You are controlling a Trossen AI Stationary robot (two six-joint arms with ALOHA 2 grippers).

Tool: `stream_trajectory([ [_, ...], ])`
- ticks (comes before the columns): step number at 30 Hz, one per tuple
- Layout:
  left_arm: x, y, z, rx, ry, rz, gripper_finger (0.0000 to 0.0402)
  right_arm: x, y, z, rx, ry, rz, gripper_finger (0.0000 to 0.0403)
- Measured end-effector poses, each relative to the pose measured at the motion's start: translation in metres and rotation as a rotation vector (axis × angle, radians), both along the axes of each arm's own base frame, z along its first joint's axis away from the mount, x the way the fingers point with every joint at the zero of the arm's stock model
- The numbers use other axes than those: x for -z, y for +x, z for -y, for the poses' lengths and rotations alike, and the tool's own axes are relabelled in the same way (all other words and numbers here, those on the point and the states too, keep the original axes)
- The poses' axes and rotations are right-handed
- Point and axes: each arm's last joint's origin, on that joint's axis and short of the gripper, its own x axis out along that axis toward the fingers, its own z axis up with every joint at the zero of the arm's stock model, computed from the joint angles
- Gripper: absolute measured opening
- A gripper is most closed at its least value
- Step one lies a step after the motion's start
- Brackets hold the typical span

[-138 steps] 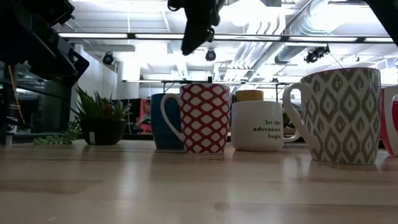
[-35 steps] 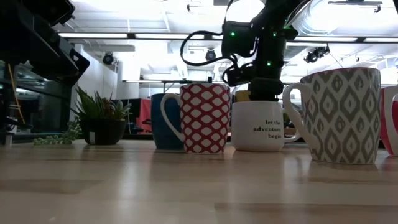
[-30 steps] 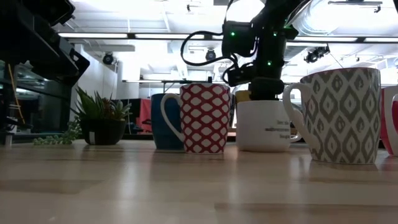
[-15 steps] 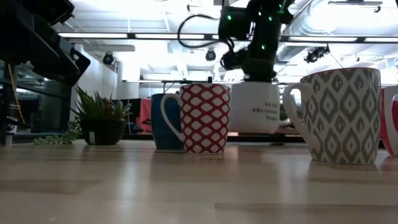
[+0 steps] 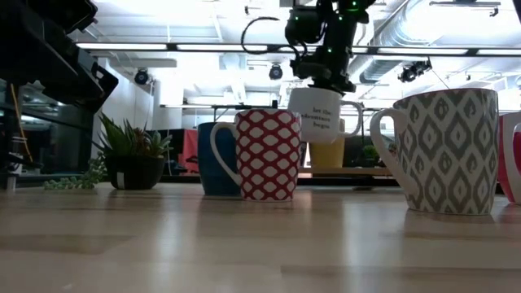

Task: Place coffee mugs
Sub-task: Put the white green mug on the shelf

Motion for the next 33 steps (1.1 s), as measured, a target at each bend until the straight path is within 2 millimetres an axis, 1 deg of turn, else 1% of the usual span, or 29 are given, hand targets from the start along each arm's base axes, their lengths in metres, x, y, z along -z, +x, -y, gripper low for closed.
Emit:
stream_trajectory([
  [8, 0.000, 0.000, 0.000, 0.000, 0.000, 0.000, 0.0113, 0.000, -0.012, 0.024, 0.152, 0.032, 0.009, 0.0000],
  [13, 0.000, 0.000, 0.000, -0.001, 0.000, -0.001, 0.0113, 0.002, -0.016, 0.032, 0.219, 0.055, 0.007, 0.0000],
  [18, 0.000, 0.000, 0.000, 0.000, -0.001, -0.001, 0.0113, 0.017, -0.017, 0.038, 0.260, 0.071, -0.079, 0.0000],
  [21, 0.000, 0.000, 0.000, 0.001, -0.001, -0.001, 0.0113, 0.024, -0.014, 0.041, 0.255, 0.077, -0.092, 0.0000],
  [24, 0.000, 0.000, 0.000, 0.003, -0.002, -0.002, 0.0113, 0.025, -0.013, 0.045, 0.269, 0.072, -0.079, 0.0000],
  [33, 0.000, 0.000, 0.000, 0.003, -0.003, -0.002, 0.0113, 0.026, -0.021, 0.056, 0.381, 0.086, -0.072, 0.0000],
])
